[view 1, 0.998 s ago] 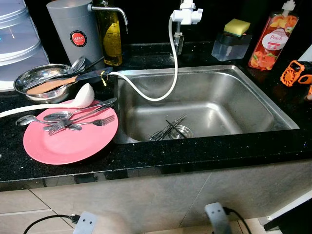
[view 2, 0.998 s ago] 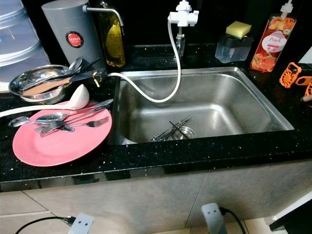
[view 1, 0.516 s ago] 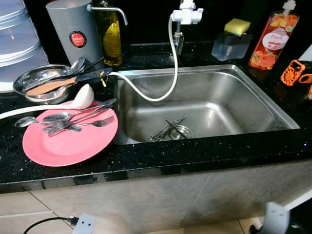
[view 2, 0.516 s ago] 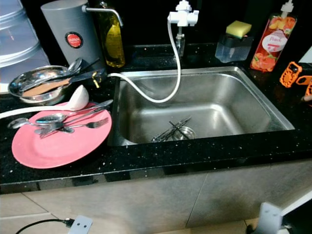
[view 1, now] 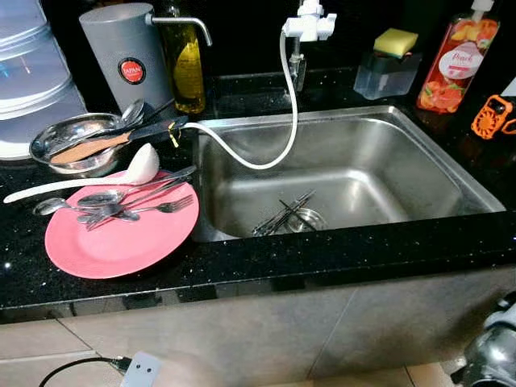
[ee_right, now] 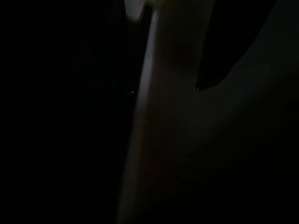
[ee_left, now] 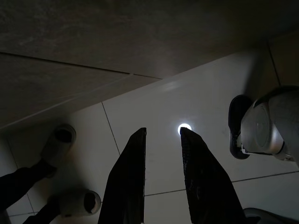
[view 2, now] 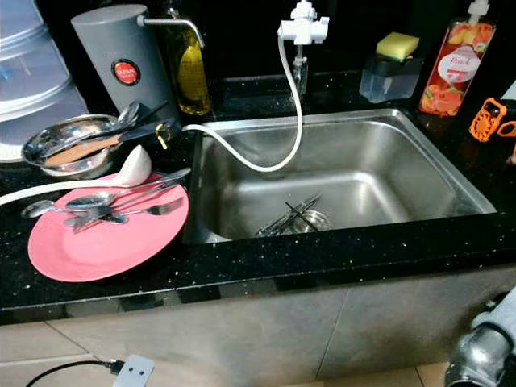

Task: Kitchen organization

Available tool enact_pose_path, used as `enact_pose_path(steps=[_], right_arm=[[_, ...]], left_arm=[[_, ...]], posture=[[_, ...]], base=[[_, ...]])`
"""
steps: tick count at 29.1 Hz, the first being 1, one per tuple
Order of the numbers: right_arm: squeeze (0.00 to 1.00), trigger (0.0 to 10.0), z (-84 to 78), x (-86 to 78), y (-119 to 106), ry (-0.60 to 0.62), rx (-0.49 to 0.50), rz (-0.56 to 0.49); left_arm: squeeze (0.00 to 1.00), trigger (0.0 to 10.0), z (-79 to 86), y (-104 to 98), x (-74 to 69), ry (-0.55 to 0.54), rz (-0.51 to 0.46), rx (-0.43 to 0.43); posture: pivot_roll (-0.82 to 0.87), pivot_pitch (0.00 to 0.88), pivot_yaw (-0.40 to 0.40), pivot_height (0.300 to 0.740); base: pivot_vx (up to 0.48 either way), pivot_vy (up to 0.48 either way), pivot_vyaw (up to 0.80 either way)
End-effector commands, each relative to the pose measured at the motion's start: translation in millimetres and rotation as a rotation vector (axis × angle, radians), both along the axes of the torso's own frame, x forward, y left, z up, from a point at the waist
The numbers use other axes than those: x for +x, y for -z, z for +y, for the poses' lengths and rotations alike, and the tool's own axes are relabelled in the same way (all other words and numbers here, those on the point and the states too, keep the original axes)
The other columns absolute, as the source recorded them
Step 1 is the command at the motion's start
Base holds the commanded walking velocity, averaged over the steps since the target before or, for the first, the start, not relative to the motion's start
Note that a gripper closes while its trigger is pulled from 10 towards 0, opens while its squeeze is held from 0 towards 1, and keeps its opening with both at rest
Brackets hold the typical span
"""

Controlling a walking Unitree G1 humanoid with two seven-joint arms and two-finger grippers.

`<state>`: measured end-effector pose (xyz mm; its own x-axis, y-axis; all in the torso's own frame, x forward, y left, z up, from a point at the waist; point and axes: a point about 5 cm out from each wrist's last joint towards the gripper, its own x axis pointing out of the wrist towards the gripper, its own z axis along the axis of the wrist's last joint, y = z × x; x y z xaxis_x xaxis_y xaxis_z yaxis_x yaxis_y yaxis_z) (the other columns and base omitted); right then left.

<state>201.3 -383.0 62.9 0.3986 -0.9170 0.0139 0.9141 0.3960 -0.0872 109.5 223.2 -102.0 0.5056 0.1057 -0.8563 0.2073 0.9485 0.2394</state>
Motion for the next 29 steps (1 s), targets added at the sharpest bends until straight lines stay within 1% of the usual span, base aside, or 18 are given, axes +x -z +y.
enact_pose_path(steps=[1,2,3,6,7,10,12,13,14,16,17,18,19,21,22,24,25,29], right_arm=[[0.00,10.0,-9.9,-5.1,-13,0.072,-0.064,-0.011],[0.00,10.0,-15.5,-7.6,-22,0.108,-0.096,-0.024],[0.00,10.0,-15.5,-7.6,-22,0.108,-0.096,-0.024],[0.00,10.0,-29.2,-12.2,-53,0.159,-0.189,-0.104],[0.00,10.0,-29.2,-12.2,-53,0.159,-0.189,-0.104],[0.00,10.0,-32.5,-7.5,-86,0.150,-0.304,-0.166],[0.00,10.0,-32.3,-5.5,-94,0.147,-0.323,-0.181],[0.00,10.0,-29.8,0.6,-109,0.103,-0.371,-0.210],[0.00,10.0,-23.8,13.5,-125,-0.014,-0.386,-0.256],[0.00,10.0,-22.2,16.5,-128,-0.043,-0.386,-0.266],[0.00,10.0,-14.4,24.6,-136,-0.139,-0.402,-0.278],[0.00,10.0,-14.4,24.6,-136,-0.139,-0.402,-0.278],[0.00,10.0,-8.4,29.6,-142,-0.204,-0.417,-0.285],[0.00,10.0,10.1,41.4,-158,-0.390,-0.458,-0.278],[0.00,10.0,10.1,41.4,-158,-0.390,-0.458,-0.278],[0.00,10.0,28.9,51.7,-172,-0.578,-0.466,-0.270],[0.00,10.0,43.0,58.7,-181,-0.711,-0.475,-0.267],[0.00,10.0,75.6,70.4,-201,-0.984,-0.497,-0.259]], left_arm=[[0.00,10.0,4.9,-2,1.5,0.025,0.001,0.017],[0.00,10.0,4.7,-2,2.3,0.026,-0.001,0.017],[0.00,10.0,4.7,-2,2.3,0.026,-0.001,0.017],[0.00,10.0,4.9,-2,4.6,0.029,-0.007,0.018],[0.00,10.0,4.9,-2,4.6,0.029,-0.007,0.018],[0.00,10.0,5.9,-3,6.3,0.037,-0.008,0.021],[0.00,10.0,6.0,-3,6.8,0.040,-0.007,0.022],[0.00,10.0,6.1,-3,7.6,0.049,-0.007,0.023],[0.00,10.0,6.3,-4,9.4,0.056,-0.010,0.023],[0.00,10.0,6.4,-4,9.8,0.057,-0.011,0.023],[0.00,10.0,6.3,-5,11.1,0.058,-0.015,0.022],[0.00,10.0,6.3,-5,11.1,0.058,-0.015,0.022],[0.00,10.0,6.2,-5,12.1,0.060,-0.018,0.022],[0.00,10.0,5.8,-6,14.6,0.066,-0.022,0.021],[0.00,10.0,5.8,-6,14.6,0.066,-0.022,0.021],[0.00,10.0,5.5,-6,16.4,0.072,-0.023,0.021],[0.00,10.0,5.2,-6,17.3,0.076,-0.023,0.021],[0.00,10.0,4.3,-7,19.3,0.080,-0.025,0.022]], posture=[[0.13,0.000,0.019,0.740],[0.13,0.000,0.019,0.740],[0.13,0.000,0.019,0.740],[0.13,0.000,0.020,0.740],[0.13,0.000,0.020,0.740],[0.12,0.000,0.036,0.740],[0.11,0.000,0.039,0.740],[0.11,0.000,0.040,0.740],[0.11,0.000,0.042,0.740],[0.11,0.000,0.042,0.740],[0.10,0.000,0.045,0.740],[0.10,0.000,0.045,0.740],[0.10,0.000,0.045,0.740],[0.09,0.000,0.054,0.740],[0.09,0.000,0.054,0.740],[0.09,0.000,0.057,0.740],[0.08,0.000,0.058,0.740],[0.09,0.000,0.054,0.740]], base=[[0.000,0.000,0.00],[0.000,0.000,0.00],[0.000,0.000,0.00],[0.000,0.000,0.00],[0.000,0.000,0.00],[0.000,0.000,0.00],[0.000,0.000,0.00],[0.000,0.000,0.00],[0.000,0.000,0.00],[0.000,0.000,0.00],[0.000,0.000,0.00],[0.000,0.000,0.00],[0.000,0.000,0.00],[0.000,0.000,0.00],[0.000,0.000,0.00],[0.000,0.000,0.00],[0.000,0.000,0.00],[0.000,0.000,0.00]])
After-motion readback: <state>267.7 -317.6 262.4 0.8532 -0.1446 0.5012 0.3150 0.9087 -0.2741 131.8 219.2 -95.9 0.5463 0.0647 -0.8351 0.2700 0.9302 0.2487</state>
